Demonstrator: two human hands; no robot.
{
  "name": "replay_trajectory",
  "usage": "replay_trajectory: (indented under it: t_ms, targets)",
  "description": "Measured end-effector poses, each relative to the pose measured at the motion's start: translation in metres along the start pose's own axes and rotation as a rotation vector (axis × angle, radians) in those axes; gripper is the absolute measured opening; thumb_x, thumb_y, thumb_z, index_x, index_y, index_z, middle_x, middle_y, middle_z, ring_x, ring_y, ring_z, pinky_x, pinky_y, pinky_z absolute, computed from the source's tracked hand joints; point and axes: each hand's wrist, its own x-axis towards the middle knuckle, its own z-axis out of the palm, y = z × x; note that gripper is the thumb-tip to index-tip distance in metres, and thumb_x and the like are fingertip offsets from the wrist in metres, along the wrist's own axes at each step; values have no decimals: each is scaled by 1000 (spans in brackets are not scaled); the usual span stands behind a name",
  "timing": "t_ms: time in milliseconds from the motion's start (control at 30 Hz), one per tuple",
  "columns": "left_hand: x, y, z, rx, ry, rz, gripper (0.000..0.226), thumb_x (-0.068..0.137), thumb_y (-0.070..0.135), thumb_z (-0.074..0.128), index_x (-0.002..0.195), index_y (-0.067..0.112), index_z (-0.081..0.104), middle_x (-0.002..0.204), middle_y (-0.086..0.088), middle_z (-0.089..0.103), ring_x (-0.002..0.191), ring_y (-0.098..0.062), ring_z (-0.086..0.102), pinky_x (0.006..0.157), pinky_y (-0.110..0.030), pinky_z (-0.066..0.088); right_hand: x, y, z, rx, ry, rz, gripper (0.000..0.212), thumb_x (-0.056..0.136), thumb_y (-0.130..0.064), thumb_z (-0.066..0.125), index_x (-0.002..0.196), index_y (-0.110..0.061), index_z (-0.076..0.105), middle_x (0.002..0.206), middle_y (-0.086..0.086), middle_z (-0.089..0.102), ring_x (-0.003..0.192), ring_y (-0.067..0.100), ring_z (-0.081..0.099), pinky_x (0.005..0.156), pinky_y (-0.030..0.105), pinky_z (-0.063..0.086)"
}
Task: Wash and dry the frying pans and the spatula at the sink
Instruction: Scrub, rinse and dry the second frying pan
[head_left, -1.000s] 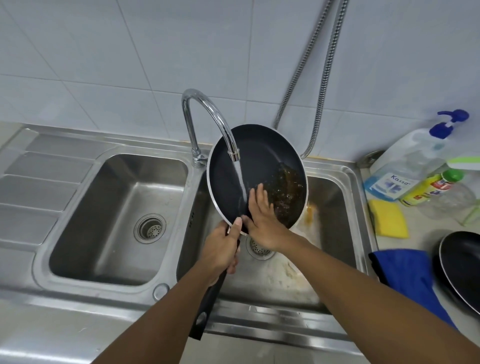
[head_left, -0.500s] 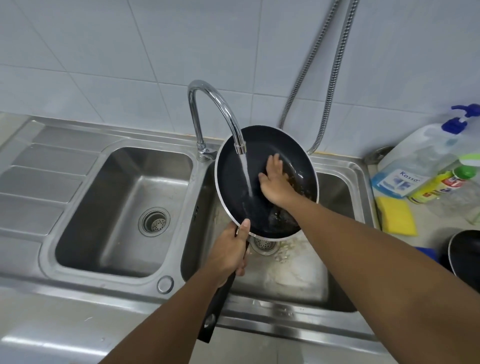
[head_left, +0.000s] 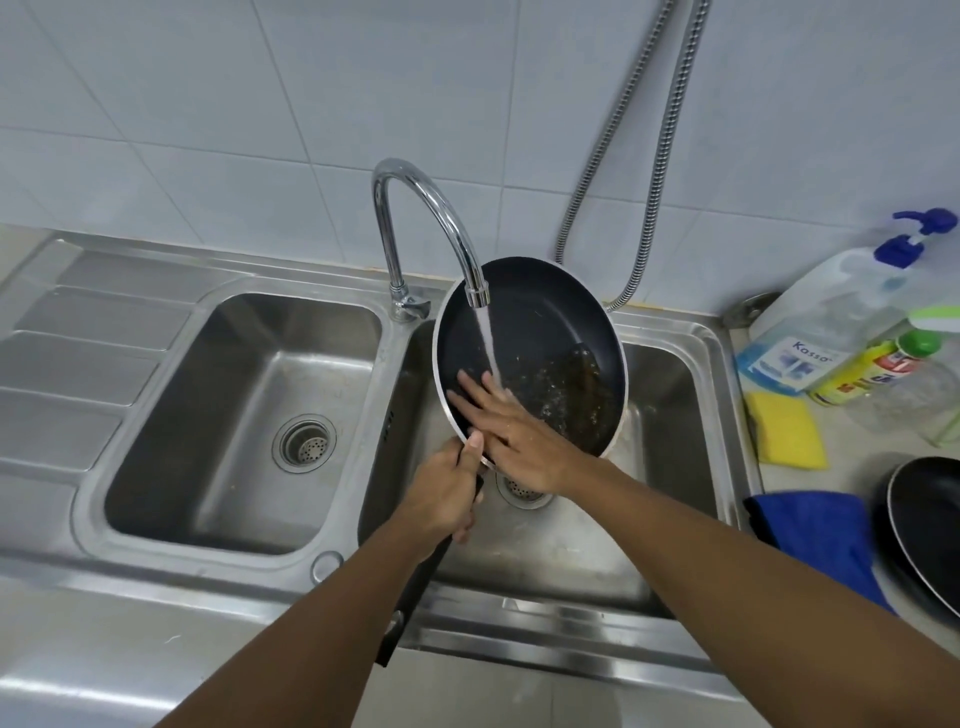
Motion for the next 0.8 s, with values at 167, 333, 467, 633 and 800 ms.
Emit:
replay_trajectory:
  t_ms: [167,333,467,633,800]
  targets:
    - [-4,3,-1,29,9,8,40,108,53,33,119,22,55,74,-7,54,45,-15,42,42,-26,39,19,18,-17,-75,184,342,60,110,-42,18,160,-31,-11,165,-7,-26,152,18,-23,126,52,-3]
    - [-8,3,-3,16,-6,1,40,108,54,31,116,23,55,77,-10,54,47,-16,41,48,-31,42,20,33,-23,91,238,548,70,110,-41,27,160,-17,-15,165,0,-29,153,21,-21,127,49,0]
    - [-5,6,-6,-3,18,3,37,108,53,31,112,25,54,81,-11,54,49,-15,42,46,-27,41,1,12,-3,164,138,345,67,110,-33,32,161,-23,-10,165,-8,-26,152,14,-21,126,39,-2]
    - [2,6,-11,-32,58,-39,43,107,58,32,112,23,57,82,-10,55,49,-15,43,44,-27,41,-40,8,14,94,151,238,51,109,-35,36,157,-17,36,167,-11,17,153,6,16,124,23,11]
    - [-1,5,-3,-56,35,-48,39,107,56,33,111,24,56,78,-9,53,47,-14,42,43,-27,40,-43,34,-5,3,274,482,49,102,-23,51,149,-9,45,155,9,43,141,26,42,119,29,27]
